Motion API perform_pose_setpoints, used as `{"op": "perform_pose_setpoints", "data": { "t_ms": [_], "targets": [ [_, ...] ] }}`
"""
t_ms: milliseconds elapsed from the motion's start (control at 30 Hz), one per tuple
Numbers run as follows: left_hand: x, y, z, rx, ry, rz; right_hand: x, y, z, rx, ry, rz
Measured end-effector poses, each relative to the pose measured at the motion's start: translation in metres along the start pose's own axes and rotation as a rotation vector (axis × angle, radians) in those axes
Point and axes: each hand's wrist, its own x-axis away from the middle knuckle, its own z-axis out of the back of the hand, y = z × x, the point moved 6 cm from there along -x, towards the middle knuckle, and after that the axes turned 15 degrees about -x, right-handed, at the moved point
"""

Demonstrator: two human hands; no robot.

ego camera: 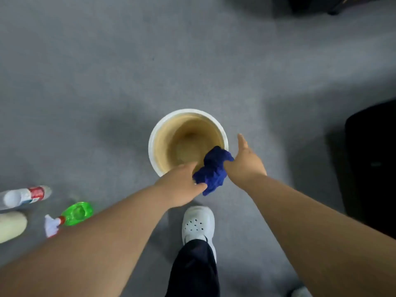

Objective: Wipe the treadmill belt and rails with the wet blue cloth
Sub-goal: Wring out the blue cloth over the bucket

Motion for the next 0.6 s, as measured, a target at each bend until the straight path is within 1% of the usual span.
{"op": "perform_pose_setpoints", "data": {
  "t_ms": [33, 100, 133, 200, 267, 300, 333, 433, 500, 533, 600],
  "targets": [
    [-0.012, 0.003, -0.007, 0.065, -0.026, -0.025, -0.009, 0.005, -0.006, -0.041, -0.010, -0.024],
    [-0.034, 0.002, -0.015, 0.111, -0.041, -0.028, -0.026, 0.017, -0.015, -0.075, -0.039, -0.041],
    [-0.043, 0.000, -0.015, 0.148, -0.042, 0.003, -0.032, 0.022, -0.017, -0.079, -0.043, -0.074],
    [-0.054, -0.004, -0.020, 0.215, -0.064, 0.056, -0.038, 0.029, -0.018, 0.008, -0.043, -0.090],
    [-0.058, -0.005, -0.020, 0.186, -0.066, 0.069, -0.039, 0.032, -0.014, 0.124, -0.031, -0.101],
    [-0.059, -0.005, -0.020, 0.149, -0.064, 0.067, -0.038, 0.034, -0.014, 0.128, -0.038, -0.115],
    [-0.059, -0.004, -0.017, 0.123, -0.056, 0.067, -0.035, 0.032, -0.012, 0.082, -0.047, -0.125],
    [-0.055, 0.005, -0.001, 0.147, 0.029, 0.061, -0.019, 0.022, 0.001, -0.218, -0.060, -0.103],
    [-0.051, 0.019, 0.016, 0.172, 0.093, 0.074, -0.005, 0.016, 0.017, -0.534, -0.118, -0.102],
    [-0.049, 0.030, 0.024, 0.175, 0.111, 0.074, 0.001, 0.016, 0.028, -0.688, -0.153, -0.133],
    [-0.043, 0.062, 0.037, 0.219, 0.102, 0.042, 0.010, 0.022, 0.053, -0.942, -0.162, -0.194]
  ]
}}
